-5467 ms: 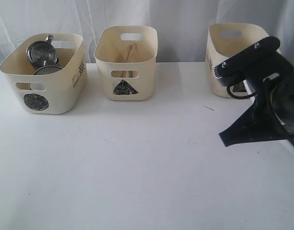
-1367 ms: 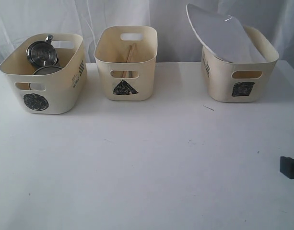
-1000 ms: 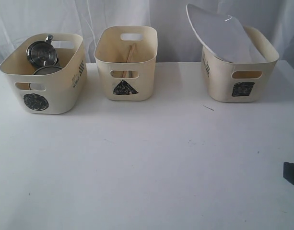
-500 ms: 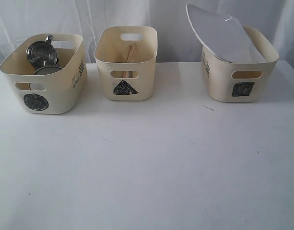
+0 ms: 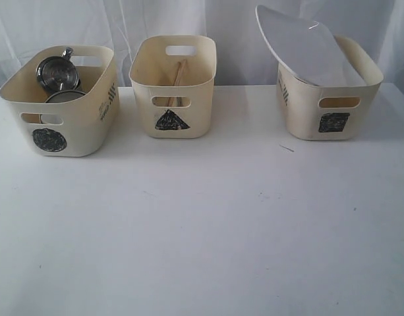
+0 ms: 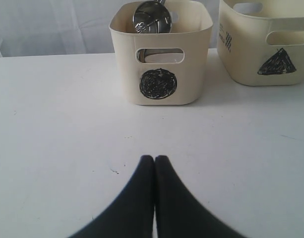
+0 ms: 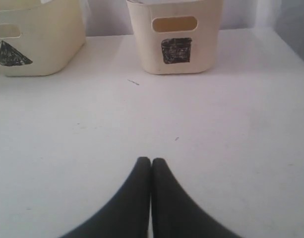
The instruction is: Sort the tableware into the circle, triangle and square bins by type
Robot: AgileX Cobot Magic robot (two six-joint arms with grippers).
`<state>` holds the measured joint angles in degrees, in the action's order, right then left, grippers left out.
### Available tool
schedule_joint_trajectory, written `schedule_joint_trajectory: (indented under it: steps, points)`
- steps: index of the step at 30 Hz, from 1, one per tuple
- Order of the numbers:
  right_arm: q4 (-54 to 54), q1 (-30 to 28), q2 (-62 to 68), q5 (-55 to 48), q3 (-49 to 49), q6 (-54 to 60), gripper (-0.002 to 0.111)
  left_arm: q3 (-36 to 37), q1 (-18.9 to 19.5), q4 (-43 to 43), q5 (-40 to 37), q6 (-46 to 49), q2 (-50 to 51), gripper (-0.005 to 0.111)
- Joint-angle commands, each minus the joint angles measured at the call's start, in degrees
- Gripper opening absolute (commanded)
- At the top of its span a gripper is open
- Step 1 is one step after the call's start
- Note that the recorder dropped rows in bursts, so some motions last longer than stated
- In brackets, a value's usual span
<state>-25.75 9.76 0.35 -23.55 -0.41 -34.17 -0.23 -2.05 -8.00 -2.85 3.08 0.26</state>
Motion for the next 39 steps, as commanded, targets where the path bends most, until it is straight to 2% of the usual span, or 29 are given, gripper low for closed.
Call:
schedule_joint_trajectory:
  steps: [1, 3, 9, 39]
  points:
    - [7.7, -0.1, -0.4, 3.1, 0.4, 12.4, 0.000, 0.2, 0.2, -0.5, -0.1, -0.3, -0.3, 0.000]
    - [9.9, -0.1, -0.4, 4.6, 0.4, 21.1, 0.000, 0.2, 0.2, -0.5, -0.1, -0.3, -0.3, 0.000]
    - [15.7, -0.1, -0.4, 8.0, 0.4, 36.9, 0.000, 0.2, 0.2, -0.5, -0.1, -0.3, -0.3, 0.000]
    - [15.7, -0.1, -0.4, 8.3, 0.4, 37.0, 0.000, 0.2, 0.2, -0.5, -0.1, -0.3, -0.3, 0.000]
